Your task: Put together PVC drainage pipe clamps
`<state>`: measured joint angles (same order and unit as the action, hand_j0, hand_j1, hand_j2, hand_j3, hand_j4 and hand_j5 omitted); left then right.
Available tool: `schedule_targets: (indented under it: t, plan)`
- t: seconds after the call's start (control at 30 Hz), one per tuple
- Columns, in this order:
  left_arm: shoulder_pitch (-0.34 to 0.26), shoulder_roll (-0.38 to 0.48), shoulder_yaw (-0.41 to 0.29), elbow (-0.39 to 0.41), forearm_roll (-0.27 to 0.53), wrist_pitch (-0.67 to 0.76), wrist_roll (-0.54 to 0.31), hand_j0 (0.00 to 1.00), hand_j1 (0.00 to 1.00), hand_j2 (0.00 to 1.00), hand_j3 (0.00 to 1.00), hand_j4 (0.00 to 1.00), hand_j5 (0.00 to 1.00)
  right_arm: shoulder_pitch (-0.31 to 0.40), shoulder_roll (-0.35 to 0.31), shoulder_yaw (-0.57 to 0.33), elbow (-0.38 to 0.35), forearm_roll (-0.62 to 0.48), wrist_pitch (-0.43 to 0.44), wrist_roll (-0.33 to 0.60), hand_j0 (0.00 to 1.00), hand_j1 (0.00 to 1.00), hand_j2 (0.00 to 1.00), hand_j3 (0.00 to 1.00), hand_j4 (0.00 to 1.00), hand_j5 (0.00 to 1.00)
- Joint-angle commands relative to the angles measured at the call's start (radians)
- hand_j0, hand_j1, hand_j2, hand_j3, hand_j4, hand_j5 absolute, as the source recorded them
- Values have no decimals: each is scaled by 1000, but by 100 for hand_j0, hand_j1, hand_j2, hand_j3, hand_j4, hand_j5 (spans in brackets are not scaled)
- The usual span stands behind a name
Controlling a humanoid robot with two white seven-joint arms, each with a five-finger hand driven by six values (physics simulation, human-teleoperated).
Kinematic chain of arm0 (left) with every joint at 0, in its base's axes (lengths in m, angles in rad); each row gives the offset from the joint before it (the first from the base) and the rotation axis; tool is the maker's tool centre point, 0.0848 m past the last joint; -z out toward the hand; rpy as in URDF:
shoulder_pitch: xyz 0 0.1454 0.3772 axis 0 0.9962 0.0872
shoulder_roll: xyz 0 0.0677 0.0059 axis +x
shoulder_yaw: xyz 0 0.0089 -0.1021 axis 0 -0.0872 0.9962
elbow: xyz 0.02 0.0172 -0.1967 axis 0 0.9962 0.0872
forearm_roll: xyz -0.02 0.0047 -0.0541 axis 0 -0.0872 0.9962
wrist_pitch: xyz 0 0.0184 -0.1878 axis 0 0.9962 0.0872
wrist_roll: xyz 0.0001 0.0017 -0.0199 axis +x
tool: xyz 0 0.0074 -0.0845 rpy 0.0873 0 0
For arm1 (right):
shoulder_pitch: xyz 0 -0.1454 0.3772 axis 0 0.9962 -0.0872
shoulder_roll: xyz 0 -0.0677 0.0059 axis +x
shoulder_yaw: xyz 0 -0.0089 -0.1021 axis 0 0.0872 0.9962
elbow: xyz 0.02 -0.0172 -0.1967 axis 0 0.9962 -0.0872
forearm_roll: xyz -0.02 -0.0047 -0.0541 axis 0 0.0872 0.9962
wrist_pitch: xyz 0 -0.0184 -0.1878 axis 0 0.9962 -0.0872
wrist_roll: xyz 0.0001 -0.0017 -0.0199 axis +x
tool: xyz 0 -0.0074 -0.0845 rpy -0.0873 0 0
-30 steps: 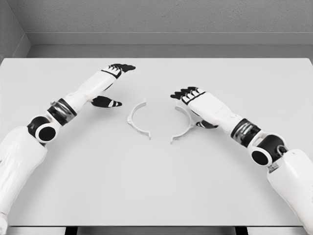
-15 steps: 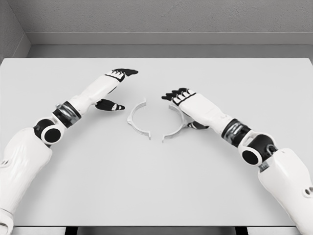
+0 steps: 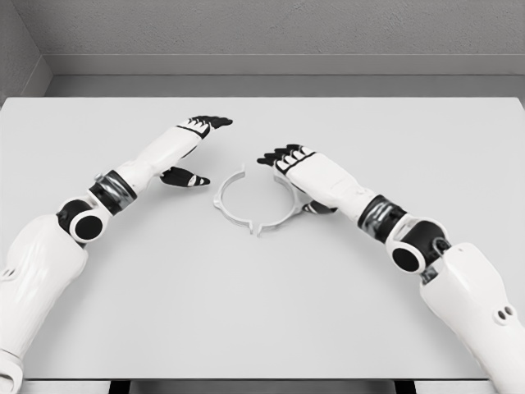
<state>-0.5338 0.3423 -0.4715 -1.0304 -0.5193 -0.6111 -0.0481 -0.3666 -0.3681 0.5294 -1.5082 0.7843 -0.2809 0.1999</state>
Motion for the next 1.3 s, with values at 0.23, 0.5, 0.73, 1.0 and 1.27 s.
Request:
schedule_targets:
  t: [0.23, 0.5, 0.73, 1.0, 1.27]
  plan:
    - [0, 0, 1, 0, 7, 0, 1, 100, 100, 100, 100, 100, 100, -6, -2, -3, 6, -5, 11, -2, 100, 100, 100, 100, 100, 100]
    - [-2, -2, -15, 3, 5, 0, 1, 100, 100, 100, 100, 100, 100, 166, -138, -476, -144, -22, -96, 0, 100, 100, 100, 100, 100, 100]
    - [0, -17, -15, 16, 4, 0, 1, 100, 100, 100, 100, 100, 100, 284, -153, -661, -116, -33, -330, 3, 100, 100, 100, 100, 100, 100]
    - [3, -29, -15, 15, 2, 0, 1, 100, 100, 100, 100, 100, 100, 331, -147, -772, -119, -53, -330, 61, 100, 100, 100, 100, 100, 100]
    - [8, -51, -15, 12, 2, 0, 1, 100, 100, 100, 100, 100, 100, 319, -147, -767, -130, -66, -330, 62, 100, 100, 100, 100, 100, 100]
